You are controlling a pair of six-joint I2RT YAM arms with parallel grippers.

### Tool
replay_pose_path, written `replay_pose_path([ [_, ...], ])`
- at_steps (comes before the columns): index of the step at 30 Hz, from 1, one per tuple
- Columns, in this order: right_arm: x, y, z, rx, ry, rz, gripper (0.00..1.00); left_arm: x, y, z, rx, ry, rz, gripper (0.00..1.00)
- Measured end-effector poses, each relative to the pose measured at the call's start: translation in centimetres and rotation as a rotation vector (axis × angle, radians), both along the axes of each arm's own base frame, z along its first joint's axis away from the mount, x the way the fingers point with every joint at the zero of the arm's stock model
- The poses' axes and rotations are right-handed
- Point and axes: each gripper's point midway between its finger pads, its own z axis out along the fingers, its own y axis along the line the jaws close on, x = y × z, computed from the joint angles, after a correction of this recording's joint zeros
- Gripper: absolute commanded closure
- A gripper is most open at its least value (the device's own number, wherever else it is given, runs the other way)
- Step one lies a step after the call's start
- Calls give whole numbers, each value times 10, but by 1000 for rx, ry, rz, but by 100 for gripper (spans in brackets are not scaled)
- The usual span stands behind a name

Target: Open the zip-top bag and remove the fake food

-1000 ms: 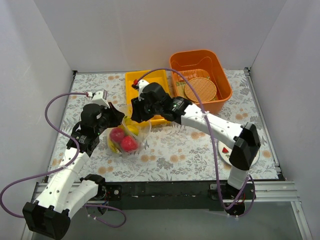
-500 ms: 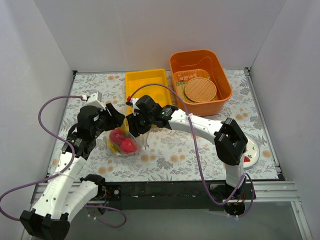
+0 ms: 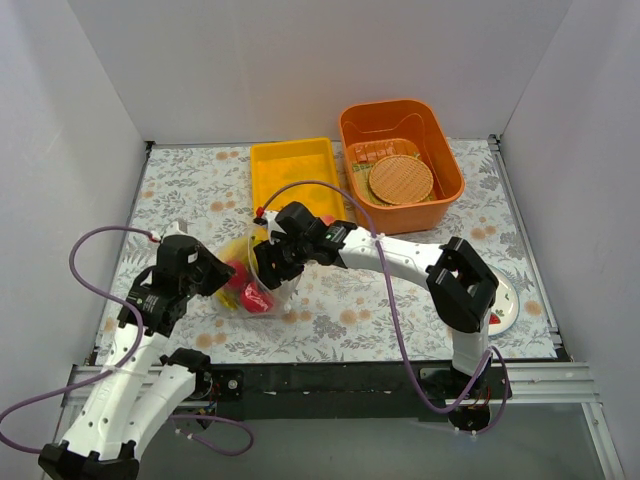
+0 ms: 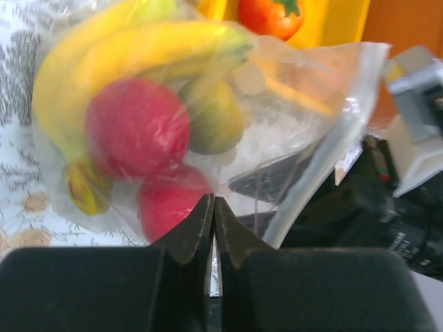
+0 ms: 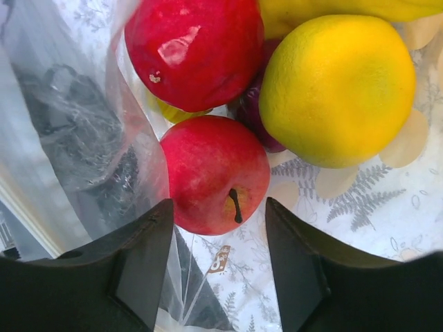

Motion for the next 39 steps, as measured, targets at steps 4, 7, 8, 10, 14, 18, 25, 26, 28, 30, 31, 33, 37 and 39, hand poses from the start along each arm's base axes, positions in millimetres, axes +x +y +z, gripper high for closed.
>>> replay_pose_path([
  [4,-3,3,2,23,17,7,29,-17,2,-32,-47,85,52,100],
  [7,-5,5,3,38,18,14,24,-25,3,-52,-73,139,89,100],
  [8,-5,6,3,39,18,15,22,-26,2,-58,-82,152,102,100],
  [10,-6,6,3,40,17,18,21,-27,2,-66,-97,169,121,100],
  [14,-9,8,3,40,15,24,20,-26,0,-82,-129,191,152,100],
  [18,-13,9,2,36,11,29,19,-25,-2,-92,-154,205,168,100],
  [25,-18,12,-8,6,-6,22,19,-24,-4,-100,-181,210,190,100],
  [26,-18,12,-11,-3,-12,19,20,-24,-4,-100,-184,210,193,100],
  [28,-18,12,-17,-24,-22,11,18,-24,-4,-101,-189,212,199,100],
  [30,-19,12,-21,-42,-31,3,18,-24,-4,-102,-194,215,205,100],
  [31,-18,11,-23,-52,-37,-1,17,-24,-4,-102,-195,217,209,100],
  [33,-19,9,-27,-73,-47,-6,16,-23,-4,-103,-199,220,217,100],
  [37,-20,9,-31,-97,-66,-4,15,-24,-4,-105,-207,232,231,100],
  [39,-21,12,-32,-104,-76,-1,14,-24,-4,-106,-208,238,236,100],
])
